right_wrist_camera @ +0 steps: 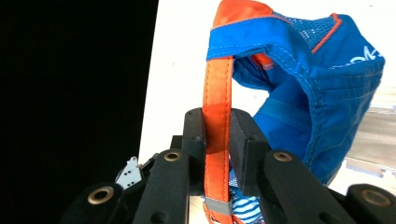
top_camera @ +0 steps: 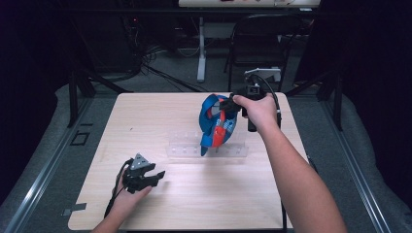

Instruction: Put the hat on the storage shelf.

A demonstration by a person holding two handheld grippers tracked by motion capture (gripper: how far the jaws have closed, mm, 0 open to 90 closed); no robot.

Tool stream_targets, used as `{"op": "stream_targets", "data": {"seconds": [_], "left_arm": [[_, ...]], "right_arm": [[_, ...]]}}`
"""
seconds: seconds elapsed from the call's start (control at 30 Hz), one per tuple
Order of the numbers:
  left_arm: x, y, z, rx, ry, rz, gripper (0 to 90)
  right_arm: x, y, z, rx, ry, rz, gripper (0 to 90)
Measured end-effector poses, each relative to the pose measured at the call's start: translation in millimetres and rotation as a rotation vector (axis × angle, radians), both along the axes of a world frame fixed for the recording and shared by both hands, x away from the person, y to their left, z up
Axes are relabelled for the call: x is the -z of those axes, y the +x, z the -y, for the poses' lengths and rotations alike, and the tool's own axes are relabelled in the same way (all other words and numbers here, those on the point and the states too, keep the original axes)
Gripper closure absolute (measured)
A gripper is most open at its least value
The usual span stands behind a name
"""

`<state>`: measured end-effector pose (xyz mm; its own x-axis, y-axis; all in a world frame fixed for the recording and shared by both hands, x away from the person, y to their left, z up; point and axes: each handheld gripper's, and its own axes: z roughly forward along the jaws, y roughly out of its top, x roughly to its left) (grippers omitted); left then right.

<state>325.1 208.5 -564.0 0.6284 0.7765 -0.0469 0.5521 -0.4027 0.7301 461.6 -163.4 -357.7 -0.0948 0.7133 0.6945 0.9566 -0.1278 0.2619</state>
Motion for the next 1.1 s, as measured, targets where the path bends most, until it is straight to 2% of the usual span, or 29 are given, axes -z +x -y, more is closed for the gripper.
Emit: {"op": "stream_targets", "data": {"seconds": [0.5,0.67,0.77,0.9,0.97,1.03,1.1], "left_arm": [[0.7,2.0,-0.5,-0.009,-0.005,-0.006,47.9],[1.7,3.4,1.1,-0.018,-0.001,-0.014,47.8],[2.4,3.0,2.2,-0.022,-0.002,-0.007,47.8],[1.9,3.0,0.8,-0.022,0.002,-0.017,47.7],[3.0,2.6,-0.4,-0.031,0.001,-0.01,47.7],[2.7,2.9,-2.9,-0.035,-0.005,-0.007,47.7],[2.1,3.1,-5.9,-0.038,-0.008,-0.006,47.7]], "right_arm": [[15.1,1.2,14.2,0.022,-0.03,-0.017,76.8],[21.4,2.8,16.1,-0.003,-0.037,-0.034,76.5],[26.0,4.2,18.6,0.003,-0.04,-0.04,75.8],[28.9,4.2,24.1,-0.004,-0.038,-0.039,73.9],[30.9,3.4,27.0,-0.007,-0.053,-0.037,70.6],[32.6,2.1,28.3,0.021,-0.084,-0.013,67.5],[34.9,0.5,31.3,0.027,-0.076,-0.018,65.7]]}}
